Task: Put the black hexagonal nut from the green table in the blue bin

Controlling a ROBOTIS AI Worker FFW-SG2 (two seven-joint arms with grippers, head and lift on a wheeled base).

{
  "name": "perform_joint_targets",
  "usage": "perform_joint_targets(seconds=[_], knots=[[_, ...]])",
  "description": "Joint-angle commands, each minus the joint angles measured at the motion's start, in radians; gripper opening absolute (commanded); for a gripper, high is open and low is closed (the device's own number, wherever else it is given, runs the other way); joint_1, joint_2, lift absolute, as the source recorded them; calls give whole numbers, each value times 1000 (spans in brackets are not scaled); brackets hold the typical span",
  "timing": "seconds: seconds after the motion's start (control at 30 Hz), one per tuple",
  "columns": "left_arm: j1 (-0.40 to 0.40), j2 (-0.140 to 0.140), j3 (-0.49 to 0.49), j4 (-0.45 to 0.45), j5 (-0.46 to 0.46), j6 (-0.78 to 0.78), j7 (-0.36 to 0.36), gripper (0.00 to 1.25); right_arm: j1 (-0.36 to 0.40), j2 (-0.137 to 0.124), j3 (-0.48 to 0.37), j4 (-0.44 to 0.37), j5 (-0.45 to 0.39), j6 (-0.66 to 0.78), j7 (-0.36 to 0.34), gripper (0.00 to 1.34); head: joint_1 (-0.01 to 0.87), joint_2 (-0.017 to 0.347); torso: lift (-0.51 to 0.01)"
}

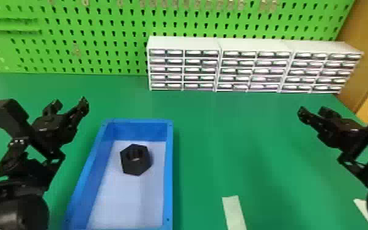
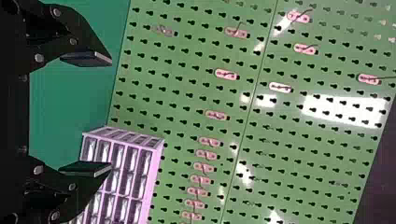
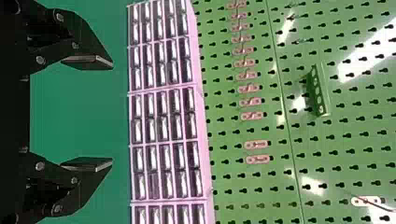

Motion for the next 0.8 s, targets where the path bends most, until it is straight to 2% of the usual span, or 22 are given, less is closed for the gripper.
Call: perform_joint_targets(seconds=[0.0,0.77], knots=[[-2,0,0,0,0,0,0,790,0,0,-1,0,0,0,0,815,691,9,-97],[-2,0,1,-2,-1,-6,0,789,-4,3,2,0,0,0,0,815,691,9,-97]])
